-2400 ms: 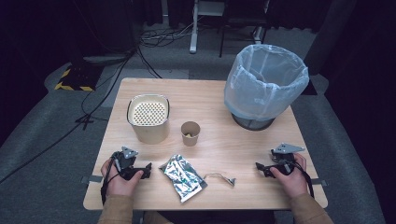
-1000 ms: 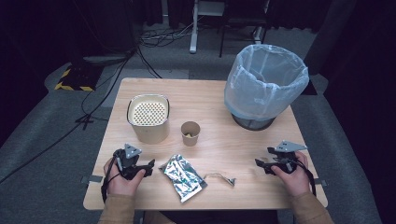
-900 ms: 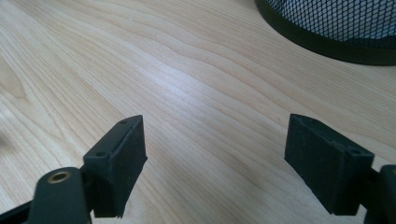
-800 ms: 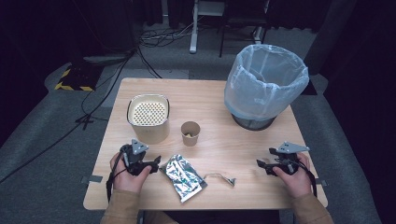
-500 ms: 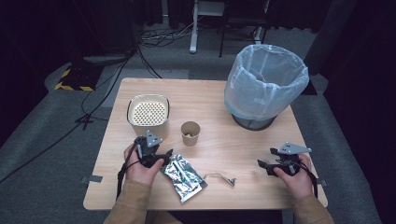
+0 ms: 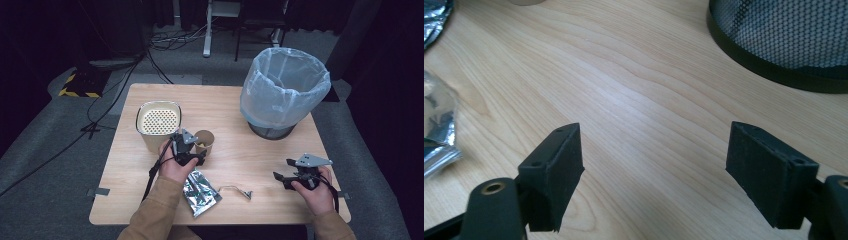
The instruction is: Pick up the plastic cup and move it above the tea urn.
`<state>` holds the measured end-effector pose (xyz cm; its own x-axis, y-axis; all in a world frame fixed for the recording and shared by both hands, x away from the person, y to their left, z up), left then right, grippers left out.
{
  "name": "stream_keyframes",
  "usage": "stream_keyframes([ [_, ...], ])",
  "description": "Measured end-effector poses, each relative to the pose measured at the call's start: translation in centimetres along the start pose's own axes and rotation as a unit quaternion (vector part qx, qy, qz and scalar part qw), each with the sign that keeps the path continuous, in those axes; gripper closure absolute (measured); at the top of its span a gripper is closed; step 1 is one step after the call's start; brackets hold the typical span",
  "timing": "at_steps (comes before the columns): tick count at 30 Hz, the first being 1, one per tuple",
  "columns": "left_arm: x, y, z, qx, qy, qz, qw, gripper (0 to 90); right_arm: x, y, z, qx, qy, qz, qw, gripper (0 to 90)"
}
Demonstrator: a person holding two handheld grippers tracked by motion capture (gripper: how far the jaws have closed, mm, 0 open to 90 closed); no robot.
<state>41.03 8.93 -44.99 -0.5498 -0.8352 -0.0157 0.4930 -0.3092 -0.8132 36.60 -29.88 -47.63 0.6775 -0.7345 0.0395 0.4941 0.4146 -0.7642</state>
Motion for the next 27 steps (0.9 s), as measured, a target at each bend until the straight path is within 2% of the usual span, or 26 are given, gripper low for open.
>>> stream_keyframes([
  [9, 0.2, 2.2, 1.3, 0.001, -0.005, -0.011, 0.9999, 20.5, -0.6, 0.7, 0.5, -0.005, -0.01, 0.01, 0.9999, 22.8],
  [12, 0.4, 2.5, 1.8, -0.007, 0.002, -0.002, 1.0, 20.2, -0.8, 0.9, 0.8, -0.004, -0.011, 0.012, 0.9999, 22.8],
  [13, 0.5, 2.7, 2.0, -0.007, -0.002, -0.005, 1.0, 20.2, -0.9, 0.9, 0.8, -0.004, -0.01, 0.013, 0.9999, 22.8],
  [15, 0.4, 2.8, 2.3, -0.008, 0.004, -0.005, 0.9999, 21.2, -1.0, 1.1, 1.0, -0.005, -0.014, 0.016, 0.9998, 22.8],
  [18, 0.5, 3.0, 2.4, -0.011, -0.008, -0.012, 0.9998, 23.4, -1.3, 1.4, 1.4, -0.004, -0.019, 0.021, 0.9996, 22.8],
  [19, 0.5, 3.0, 2.5, -0.01, 0.001, -0.008, 0.9999, 24.2, -1.3, 1.5, 1.5, -0.006, -0.022, 0.02, 0.9995, 22.8],
  [23, 0.8, 2.9, 2.6, -0.011, 0.001, -0.011, 0.9999, 24.4, -1.7, 1.8, 2.3, -0.003, -0.03, 0.026, 0.9992, 22.8],
  [24, 0.8, 2.9, 2.6, -0.011, 0.011, -0.01, 0.9998, 24.7, -1.8, 1.9, 2.5, -0.002, -0.032, 0.029, 0.9991, 22.8],
  [27, 1.1, 2.9, 2.6, -0.015, 0.008, -0.01, 0.9998, 24.6, -1.8, 2.1, 2.8, -0.002, -0.042, 0.028, 0.9987, 22.8],
])
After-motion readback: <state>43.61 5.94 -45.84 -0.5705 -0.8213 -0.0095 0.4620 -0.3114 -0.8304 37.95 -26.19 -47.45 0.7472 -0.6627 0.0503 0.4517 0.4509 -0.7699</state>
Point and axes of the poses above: each handheld gripper's, and its own axes: y roughly forward along the jaws, z roughly out of its top, x roughly to its right, the point moved 1 cm from there along y, roughly forward along the jaws, and after that the axes turned 12 degrees about -x, right-handed, at the moved point
